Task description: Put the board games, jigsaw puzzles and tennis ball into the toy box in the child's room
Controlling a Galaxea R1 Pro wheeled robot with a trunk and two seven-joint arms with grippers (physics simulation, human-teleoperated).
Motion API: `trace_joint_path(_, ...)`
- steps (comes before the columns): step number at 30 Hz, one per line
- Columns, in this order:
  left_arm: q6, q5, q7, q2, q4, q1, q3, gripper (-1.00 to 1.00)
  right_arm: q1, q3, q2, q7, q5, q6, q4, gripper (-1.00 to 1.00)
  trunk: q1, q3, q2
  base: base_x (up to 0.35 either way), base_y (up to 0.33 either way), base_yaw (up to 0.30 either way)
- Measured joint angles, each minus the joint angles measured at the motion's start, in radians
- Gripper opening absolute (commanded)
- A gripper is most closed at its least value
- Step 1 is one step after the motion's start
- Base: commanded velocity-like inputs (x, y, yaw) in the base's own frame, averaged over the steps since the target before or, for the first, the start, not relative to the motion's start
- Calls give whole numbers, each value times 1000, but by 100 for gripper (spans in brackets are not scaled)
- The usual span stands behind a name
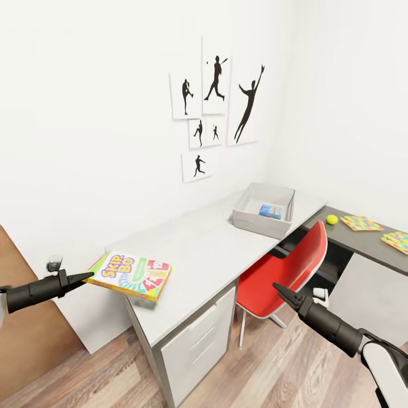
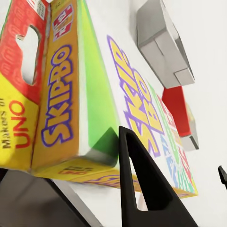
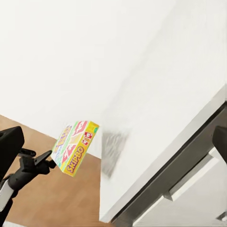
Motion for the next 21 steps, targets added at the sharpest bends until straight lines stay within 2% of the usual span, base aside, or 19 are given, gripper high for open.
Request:
trace_joint_path(6, 0, 0, 0, 9, 0, 0, 0, -100, 0, -1, -3, 3, -5, 6, 0, 100, -23, 19, 42, 0, 0, 0)
trace_joint_path(21, 0, 0, 0, 9, 0, 0, 0, -100, -1, 0, -7, 2, -7, 10, 0, 100, -81, 66, 147, 0, 0, 0)
